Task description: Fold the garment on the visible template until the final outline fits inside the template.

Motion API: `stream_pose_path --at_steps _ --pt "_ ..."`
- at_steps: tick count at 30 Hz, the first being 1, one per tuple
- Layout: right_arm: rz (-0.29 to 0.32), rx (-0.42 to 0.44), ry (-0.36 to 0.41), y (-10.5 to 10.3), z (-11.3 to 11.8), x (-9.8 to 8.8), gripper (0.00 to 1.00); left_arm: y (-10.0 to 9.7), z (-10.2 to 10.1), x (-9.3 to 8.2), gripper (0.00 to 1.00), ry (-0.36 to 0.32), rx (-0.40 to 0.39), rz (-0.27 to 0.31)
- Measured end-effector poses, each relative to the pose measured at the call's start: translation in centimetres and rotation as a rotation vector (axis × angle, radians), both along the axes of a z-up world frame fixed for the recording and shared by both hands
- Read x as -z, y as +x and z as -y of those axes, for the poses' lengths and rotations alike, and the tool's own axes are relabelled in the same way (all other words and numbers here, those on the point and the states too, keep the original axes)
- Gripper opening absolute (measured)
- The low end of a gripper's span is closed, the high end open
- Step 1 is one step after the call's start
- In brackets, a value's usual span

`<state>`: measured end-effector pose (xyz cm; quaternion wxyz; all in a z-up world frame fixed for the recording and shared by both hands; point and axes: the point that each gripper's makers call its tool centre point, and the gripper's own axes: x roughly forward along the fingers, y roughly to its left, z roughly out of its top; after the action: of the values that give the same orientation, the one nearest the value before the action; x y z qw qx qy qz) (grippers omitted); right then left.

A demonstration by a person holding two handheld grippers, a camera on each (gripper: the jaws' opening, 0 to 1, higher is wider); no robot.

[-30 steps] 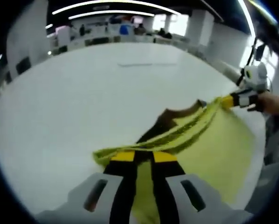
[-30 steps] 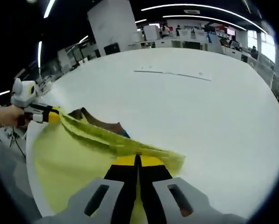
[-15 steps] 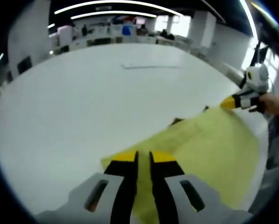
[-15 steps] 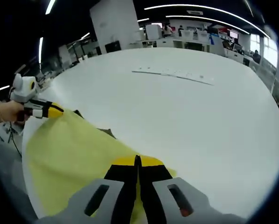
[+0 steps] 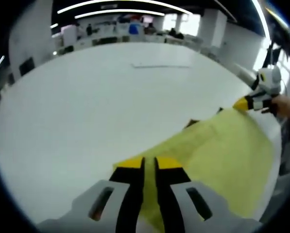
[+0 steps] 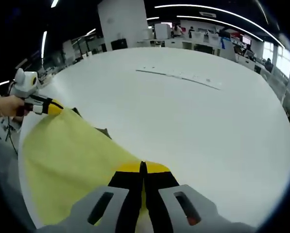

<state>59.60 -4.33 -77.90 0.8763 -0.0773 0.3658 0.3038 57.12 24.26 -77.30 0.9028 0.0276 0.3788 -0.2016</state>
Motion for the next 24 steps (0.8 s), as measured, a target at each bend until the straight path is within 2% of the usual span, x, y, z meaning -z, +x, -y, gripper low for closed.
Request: stream_pose_path --at_steps 4,8,16,18,21,24 --pt "0.022 -0.011 -0.009 0.0 0.1 -0.4 0.01 0.1 -0.1 -0.2 0.07 0.003 0.004 0.006" --pt "0.11 -0.075 -0.03 0.4 -0.4 -1.5 0.01 0.2 -0.1 -0.9 0.1 -0.011 0.006 0.021" --pt "0.229 -0.115 -0.024 0.5 -1.1 -4.4 0.04 1.0 0.9 -3.8 0.09 -0.088 0.001 0.118" --pt "0.258 -0.108 -0.003 0.4 -1.0 -5.3 0.04 1.2 1.1 -4.8 0.13 -0.113 0.004 0.158" --pt "0.294 -0.107 0.039 -0.1 -1.0 -6.7 0.12 0.9 1.1 -5.7 0.24 -0.119 -0.005 0.172" --pt "0.291 -0.086 0.067 -0.7 -0.5 -7.4 0.21 0.5 0.8 -6.7 0.26 -0.124 -0.017 0.186"
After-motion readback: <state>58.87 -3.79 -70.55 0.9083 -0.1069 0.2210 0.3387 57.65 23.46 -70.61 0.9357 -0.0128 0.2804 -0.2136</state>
